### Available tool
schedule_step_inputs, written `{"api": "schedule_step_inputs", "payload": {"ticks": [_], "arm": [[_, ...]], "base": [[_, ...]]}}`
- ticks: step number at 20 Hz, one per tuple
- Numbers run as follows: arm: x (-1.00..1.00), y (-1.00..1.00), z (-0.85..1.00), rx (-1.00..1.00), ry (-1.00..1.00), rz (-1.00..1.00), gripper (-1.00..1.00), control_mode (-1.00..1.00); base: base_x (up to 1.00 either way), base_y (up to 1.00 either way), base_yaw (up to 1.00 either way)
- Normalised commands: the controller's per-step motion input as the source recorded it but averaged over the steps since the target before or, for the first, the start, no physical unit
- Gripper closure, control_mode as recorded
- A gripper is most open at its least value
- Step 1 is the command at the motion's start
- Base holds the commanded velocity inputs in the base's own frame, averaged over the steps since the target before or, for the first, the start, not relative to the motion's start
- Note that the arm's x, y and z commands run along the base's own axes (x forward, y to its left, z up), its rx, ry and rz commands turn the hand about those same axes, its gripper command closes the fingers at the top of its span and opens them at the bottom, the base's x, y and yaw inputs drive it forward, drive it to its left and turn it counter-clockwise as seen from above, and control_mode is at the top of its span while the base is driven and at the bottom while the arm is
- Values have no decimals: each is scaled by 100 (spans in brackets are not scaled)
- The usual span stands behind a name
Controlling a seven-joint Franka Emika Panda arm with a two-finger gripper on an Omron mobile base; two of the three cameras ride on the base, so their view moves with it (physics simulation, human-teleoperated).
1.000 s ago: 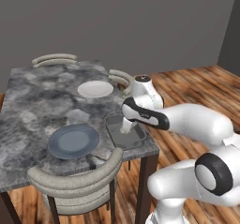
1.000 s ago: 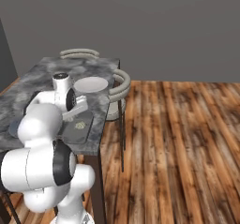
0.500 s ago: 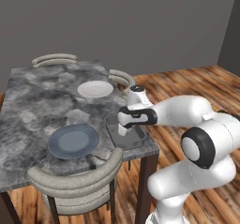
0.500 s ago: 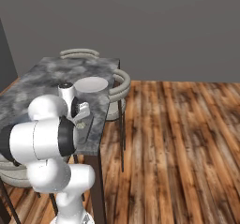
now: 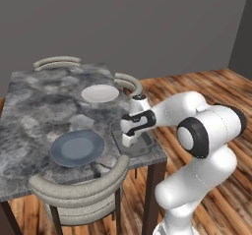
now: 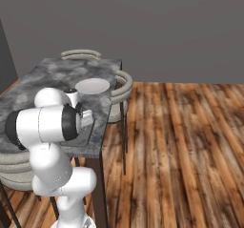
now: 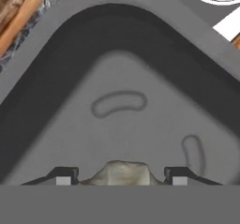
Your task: Place two dumplings into each of the tupperware containers and then place the containers in the fridge.
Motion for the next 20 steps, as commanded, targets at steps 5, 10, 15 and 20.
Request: {"api": "schedule_step_inputs", "payload": {"ticks": [5,10,15,20], "arm": [[44,18,-14,0,1,0,-100,-100],[27,10,-6,0,0,0,-100,-100],[-29,0,0,0,0,0,-100,-100],[-61,0,4,0,0,0,-100,-100]], "base": [[0,0,0],[0,0,0],[0,0,0],[0,0,0]]}}
